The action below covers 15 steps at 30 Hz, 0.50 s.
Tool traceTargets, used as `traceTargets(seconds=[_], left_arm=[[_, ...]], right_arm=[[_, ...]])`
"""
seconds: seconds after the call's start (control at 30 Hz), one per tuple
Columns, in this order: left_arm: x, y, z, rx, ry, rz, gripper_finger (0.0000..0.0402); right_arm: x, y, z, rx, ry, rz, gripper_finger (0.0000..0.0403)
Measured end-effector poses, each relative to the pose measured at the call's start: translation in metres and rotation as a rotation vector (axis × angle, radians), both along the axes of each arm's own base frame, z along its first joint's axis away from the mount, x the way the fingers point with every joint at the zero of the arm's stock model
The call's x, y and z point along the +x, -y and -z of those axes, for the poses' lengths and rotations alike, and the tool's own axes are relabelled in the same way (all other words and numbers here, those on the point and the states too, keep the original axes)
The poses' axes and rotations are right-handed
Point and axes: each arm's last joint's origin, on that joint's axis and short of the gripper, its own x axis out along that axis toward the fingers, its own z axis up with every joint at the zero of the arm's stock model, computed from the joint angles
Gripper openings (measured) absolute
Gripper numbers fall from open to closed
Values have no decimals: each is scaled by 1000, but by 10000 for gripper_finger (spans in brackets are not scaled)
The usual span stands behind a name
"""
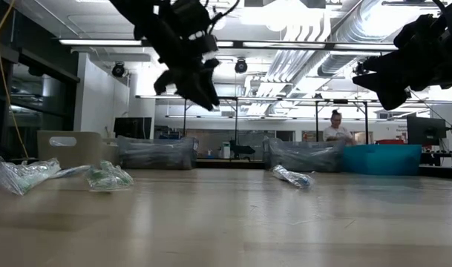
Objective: Pick & Place Toothbrushes
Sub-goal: Put the blue toothbrush into the white bin
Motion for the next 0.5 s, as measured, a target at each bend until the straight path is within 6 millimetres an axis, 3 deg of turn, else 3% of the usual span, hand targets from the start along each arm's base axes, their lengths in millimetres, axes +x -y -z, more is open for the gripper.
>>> traceTargets(seconds=[0.17, 0.5], left_arm=[[-13, 1, -15, -26, 46, -43, 127], [-61, 18, -6, -34, 173, -76, 127]], right_arm=[[0, 0, 0, 0, 0, 0, 183], [0, 0, 0, 0, 0, 0, 183]])
